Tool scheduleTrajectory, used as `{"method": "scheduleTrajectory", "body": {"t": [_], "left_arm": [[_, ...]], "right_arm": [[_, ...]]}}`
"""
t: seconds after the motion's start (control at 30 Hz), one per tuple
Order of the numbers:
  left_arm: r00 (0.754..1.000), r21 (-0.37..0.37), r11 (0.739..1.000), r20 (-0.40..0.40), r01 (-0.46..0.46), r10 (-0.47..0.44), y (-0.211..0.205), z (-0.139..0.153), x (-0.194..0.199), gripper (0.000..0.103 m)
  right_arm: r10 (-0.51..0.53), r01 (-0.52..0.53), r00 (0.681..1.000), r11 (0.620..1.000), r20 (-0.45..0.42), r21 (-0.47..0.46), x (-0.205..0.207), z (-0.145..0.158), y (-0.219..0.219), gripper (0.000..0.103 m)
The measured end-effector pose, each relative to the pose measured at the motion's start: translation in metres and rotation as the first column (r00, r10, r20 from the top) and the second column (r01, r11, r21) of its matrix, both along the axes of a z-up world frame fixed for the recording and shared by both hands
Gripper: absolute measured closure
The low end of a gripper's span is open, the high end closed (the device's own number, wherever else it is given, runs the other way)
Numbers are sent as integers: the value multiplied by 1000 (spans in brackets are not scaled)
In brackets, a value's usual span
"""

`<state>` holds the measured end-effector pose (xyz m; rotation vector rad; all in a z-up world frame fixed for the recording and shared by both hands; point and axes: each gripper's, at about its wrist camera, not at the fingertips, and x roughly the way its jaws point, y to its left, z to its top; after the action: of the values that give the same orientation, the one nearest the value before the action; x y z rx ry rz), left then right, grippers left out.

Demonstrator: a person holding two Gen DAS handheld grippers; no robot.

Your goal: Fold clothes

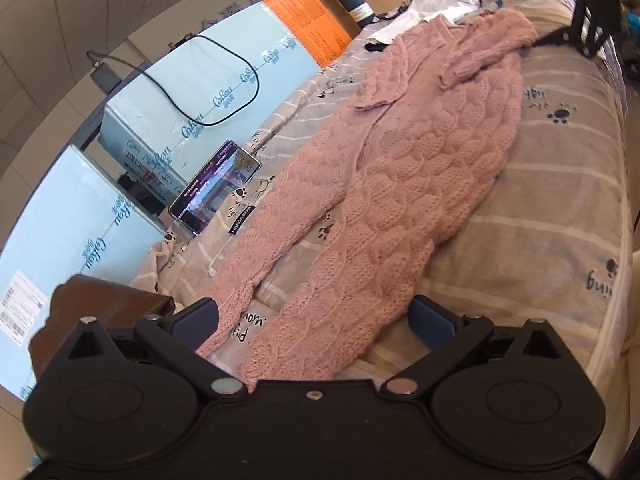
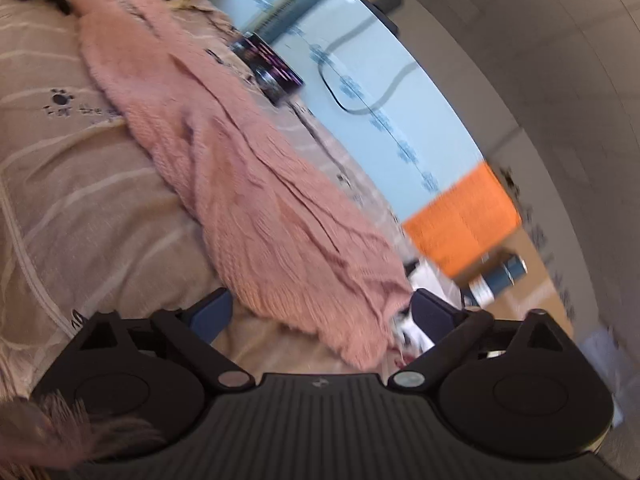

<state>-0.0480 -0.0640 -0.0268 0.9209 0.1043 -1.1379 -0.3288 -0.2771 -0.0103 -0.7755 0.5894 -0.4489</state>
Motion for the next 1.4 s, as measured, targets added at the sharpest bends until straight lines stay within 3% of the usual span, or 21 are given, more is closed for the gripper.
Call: {"method": "scheduleTrajectory", "body": {"t": [0.1,0.2,0.23,0.27,0.37,0.43,0.5,0.6,0.77,0.9,1.03,1.1,1.13,1.17,1.2,1.23,1.27,1.33,1.4], "left_arm": [[995,-40,999,-98,-30,26,1,1,18,3],[973,-71,997,-228,-40,23,3,2,34,33],[960,-77,996,-278,-34,12,3,2,40,49],[935,-89,995,-355,-33,-1,3,2,48,57],[864,-134,985,-502,-110,28,2,6,65,78],[808,-200,962,-588,-185,33,6,16,78,84],[755,-263,923,-655,-282,44,8,24,93,86],[682,-296,870,-728,-393,61,3,31,116,86],[552,-233,847,-830,-478,84,-19,33,158,86],[392,-149,823,-915,-548,96,-29,18,192,84],[290,-110,805,-954,-583,80,-29,1,209,83],[260,-112,805,-964,-583,54,-25,-3,211,72],[245,-125,803,-969,-583,28,-21,-4,211,60],[248,-143,798,-969,-585,8,-17,-3,209,52],[254,-163,793,-967,-587,-10,-13,-2,206,36],[259,-182,787,-965,-589,-29,-9,-1,204,22],[265,-201,781,-963,-591,-47,-5,1,202,20],[300,-223,773,-953,-594,-44,-4,4,196,20],[349,-232,771,-937,-593,-13,-8,7,190,22]], "right_arm": [[101,-101,995,995,-3,-3,4,-1,5,37],[156,-156,988,987,17,30,8,1,4,57],[159,-160,987,986,24,53,9,3,2,69],[161,-164,986,983,36,84,11,5,-1,81],[147,-164,984,968,98,192,18,13,-18,89],[133,-170,979,950,154,263,23,22,-31,91],[115,-183,969,928,218,323,29,34,-45,91],[92,-198,955,906,282,373,44,55,-68,92],[56,-183,955,883,291,432,81,75,-106,93],[11,-147,963,858,269,492,115,68,-130,93],[-33,-100,974,824,223,558,138,52,-147,93],[-45,-91,978,784,202,614,141,47,-157,91],[-49,-87,980,762,192,642,141,45,-161,81],[-60,-83,980,748,192,658,139,43,-165,60],[-76,-80,977,741,201,666,136,43,-168,48],[-90,-84,972,727,216,681,131,44,-171,27],[-102,-95,967,708,235,700,125,45,-174,23],[-112,-110,961,683,254,722,113,48,-177,23],[-117,-113,960,670,255,734,103,50,-178,23]]}}
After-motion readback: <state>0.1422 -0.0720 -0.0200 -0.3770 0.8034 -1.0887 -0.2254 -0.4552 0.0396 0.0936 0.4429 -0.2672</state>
